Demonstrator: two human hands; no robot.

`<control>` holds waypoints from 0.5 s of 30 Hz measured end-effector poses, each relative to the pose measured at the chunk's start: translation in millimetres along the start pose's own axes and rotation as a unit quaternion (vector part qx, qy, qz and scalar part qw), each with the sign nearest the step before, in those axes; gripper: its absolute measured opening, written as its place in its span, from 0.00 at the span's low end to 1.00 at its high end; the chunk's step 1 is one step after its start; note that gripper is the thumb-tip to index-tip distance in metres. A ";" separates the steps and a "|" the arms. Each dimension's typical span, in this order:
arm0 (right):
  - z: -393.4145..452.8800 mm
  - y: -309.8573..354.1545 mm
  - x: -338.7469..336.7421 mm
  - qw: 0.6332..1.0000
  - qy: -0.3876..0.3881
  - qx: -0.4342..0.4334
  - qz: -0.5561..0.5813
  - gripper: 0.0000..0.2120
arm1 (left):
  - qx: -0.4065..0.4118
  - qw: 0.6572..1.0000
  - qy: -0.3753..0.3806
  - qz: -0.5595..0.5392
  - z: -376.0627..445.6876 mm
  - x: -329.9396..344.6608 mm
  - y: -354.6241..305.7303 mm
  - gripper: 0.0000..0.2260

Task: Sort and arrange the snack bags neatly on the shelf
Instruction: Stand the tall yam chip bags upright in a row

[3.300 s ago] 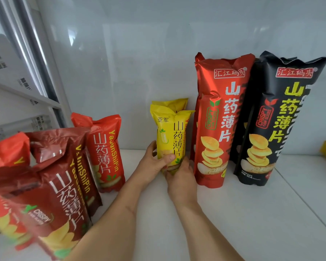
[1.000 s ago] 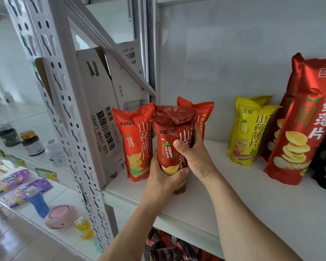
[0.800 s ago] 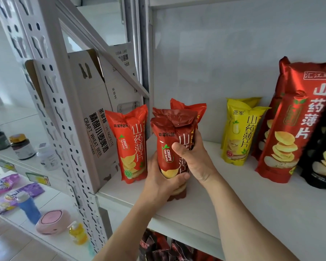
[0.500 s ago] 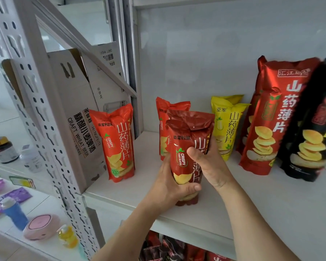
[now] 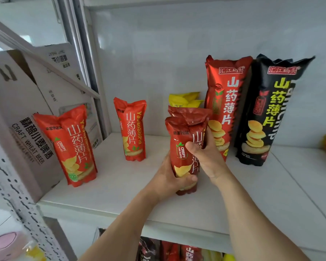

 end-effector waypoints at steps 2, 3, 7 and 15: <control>0.2 -1.0 -7.6 1.000 0.007 0.001 -0.014 0.56 | 0.001 1.000 0.006 -0.009 -0.5 4.7 -4.5 0.34; -0.1 -1.7 -10.2 1.000 0.008 0.002 -0.021 0.56 | -0.001 1.000 0.007 -0.010 -1.3 6.6 -6.0 0.34; -7.3 -8.3 -15.9 0.999 0.002 -0.002 -0.038 0.51 | -0.020 0.999 -0.026 0.020 -6.6 6.5 -4.8 0.41; -51.9 -9.5 -0.3 0.992 -0.042 0.037 -0.115 0.33 | -0.082 0.960 -0.057 0.263 -35.2 -16.2 -8.8 0.37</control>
Point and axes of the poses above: each hand's wrist, its own z-axis towards the middle knuckle, its own x-axis out of the palm, y = z × x, the point moved 1 cm from there along z, towards the middle knuckle, and after that the axes turned 7 degrees about -x, right-handed, at the moved point
